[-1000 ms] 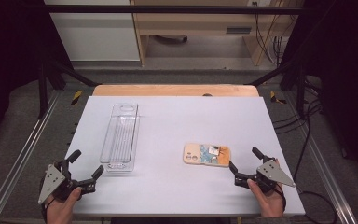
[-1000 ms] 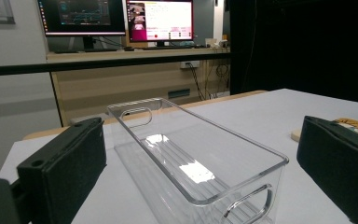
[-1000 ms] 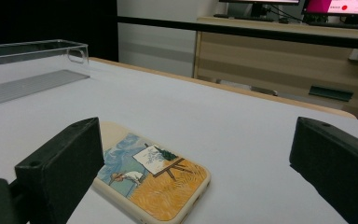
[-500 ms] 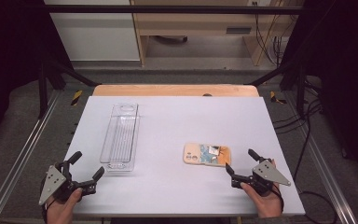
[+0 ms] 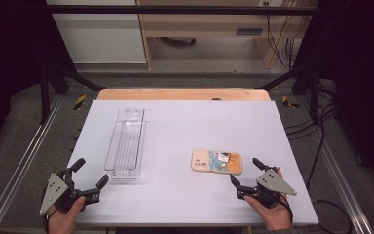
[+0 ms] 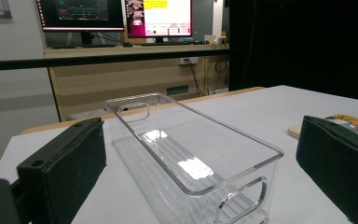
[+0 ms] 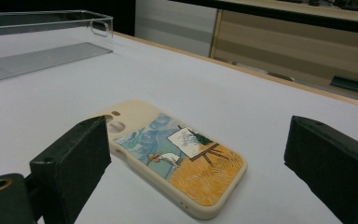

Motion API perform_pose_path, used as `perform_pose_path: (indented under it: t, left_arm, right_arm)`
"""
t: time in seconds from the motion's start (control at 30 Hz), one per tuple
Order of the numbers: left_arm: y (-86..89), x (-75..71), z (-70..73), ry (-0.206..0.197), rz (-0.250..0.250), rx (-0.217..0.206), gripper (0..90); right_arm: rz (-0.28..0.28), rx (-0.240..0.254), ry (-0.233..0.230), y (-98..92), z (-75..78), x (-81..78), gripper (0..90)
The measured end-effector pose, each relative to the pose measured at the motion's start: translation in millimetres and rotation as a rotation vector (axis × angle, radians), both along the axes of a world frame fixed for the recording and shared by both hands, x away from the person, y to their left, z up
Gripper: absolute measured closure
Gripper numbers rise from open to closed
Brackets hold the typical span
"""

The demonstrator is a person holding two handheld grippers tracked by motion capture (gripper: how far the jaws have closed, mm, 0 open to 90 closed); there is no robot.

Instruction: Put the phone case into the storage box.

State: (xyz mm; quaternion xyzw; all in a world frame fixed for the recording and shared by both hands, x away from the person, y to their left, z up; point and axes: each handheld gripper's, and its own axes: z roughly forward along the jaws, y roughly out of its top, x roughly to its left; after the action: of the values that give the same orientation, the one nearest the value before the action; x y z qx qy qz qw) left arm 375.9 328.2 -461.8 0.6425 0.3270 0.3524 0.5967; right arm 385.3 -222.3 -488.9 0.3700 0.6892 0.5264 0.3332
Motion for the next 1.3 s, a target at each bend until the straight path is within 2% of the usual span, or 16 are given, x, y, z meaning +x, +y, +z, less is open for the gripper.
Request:
perform_pose_path:
  t: [0.5,0.63,0.77,0.83,0.93,1.0,1.03,1.13,1.17,1.2,1.3]
  left_arm:
    - [2.6,-0.6,1.1,-0.002,0.013,-0.003,1.3]
    - [2.9,-0.7,1.3,-0.002,0.014,-0.004,1.3]
    - [4.1,-0.1,1.0,-0.001,0.019,-0.008,1.3]
    - [4.2,-0.1,1.0,-0.001,0.018,-0.009,1.3]
    - [4.1,0.5,0.8,0.0,0.017,-0.011,1.3]
    - [4.2,0.8,0.7,0.001,0.017,-0.012,1.3]
    - [4.7,1.0,1.0,0.0,0.018,-0.011,1.4]
    - [5.1,0.8,1.2,-0.001,0.02,-0.015,1.4]
    - [5.3,0.7,1.2,-0.002,0.021,-0.015,1.4]
    - [5.3,0.6,1.3,-0.002,0.021,-0.015,1.4]
    - [5.0,0.5,1.4,-0.001,0.021,-0.013,1.4]
  right_arm:
    - [0.048,-0.017,0.017,7.4,0.9,-3.9,8.1]
    - [0.061,-0.017,0.02,9.4,1.5,-5.4,12.3]
    - [0.086,-0.026,0.033,11.2,1.5,-5.8,20.5]
    - [0.099,-0.024,0.057,11.8,1.6,-4.5,27.2]
    - [0.115,-0.081,0.108,13.9,2.3,-1.4,35.5]
    - [0.12,-0.094,0.12,14.3,3.2,-0.5,37.1]
    - [0.127,-0.11,0.147,14.8,5.6,1.0,41.0]
    - [0.136,-0.144,0.185,15.6,8.8,3.9,45.3]
    - [0.136,-0.144,0.185,15.6,8.8,3.9,45.3]
    - [0.144,-0.168,0.212,16.3,10.5,5.7,48.1]
    - [0.153,-0.2,0.245,16.9,12.4,8.0,52.3]
